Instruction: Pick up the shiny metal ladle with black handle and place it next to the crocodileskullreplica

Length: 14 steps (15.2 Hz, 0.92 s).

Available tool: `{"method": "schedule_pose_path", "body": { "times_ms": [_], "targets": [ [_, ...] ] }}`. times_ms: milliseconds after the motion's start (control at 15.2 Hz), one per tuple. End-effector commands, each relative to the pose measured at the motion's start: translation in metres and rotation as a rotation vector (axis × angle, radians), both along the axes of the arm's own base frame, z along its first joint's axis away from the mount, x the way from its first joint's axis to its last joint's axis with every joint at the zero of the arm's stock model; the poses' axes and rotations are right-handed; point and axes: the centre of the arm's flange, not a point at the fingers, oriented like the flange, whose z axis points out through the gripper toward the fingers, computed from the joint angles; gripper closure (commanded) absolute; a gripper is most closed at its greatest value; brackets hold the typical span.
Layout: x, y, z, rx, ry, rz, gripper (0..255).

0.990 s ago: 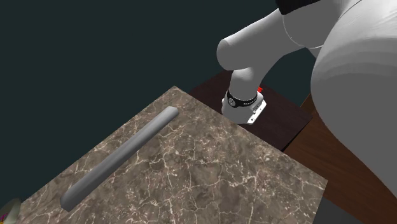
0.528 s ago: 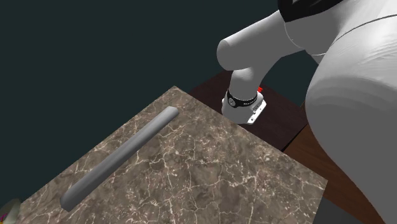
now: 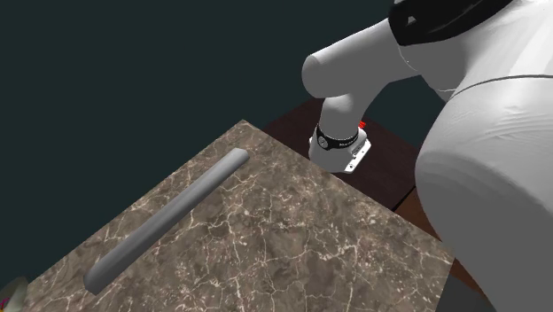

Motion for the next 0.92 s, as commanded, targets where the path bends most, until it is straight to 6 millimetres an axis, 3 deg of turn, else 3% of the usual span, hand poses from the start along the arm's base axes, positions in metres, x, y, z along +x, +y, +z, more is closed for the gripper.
{"method": "schedule_pose_path", "body": {
  "times_ms": [0, 198, 660, 726, 858],
  "targets": [
    [0.001, -0.001, -0.010, 0.000, 0.000, 0.000, 255],
    [0.001, -0.001, -0.024, 0.000, 0.000, 0.000, 255],
    [0.001, -0.001, -0.024, 0.000, 0.000, 0.000, 255],
    [0.001, -0.001, -0.024, 0.000, 0.000, 0.000, 0],
    [0.000, -0.001, -0.024, 0.000, 0.000, 0.000, 0]
  ]
}}
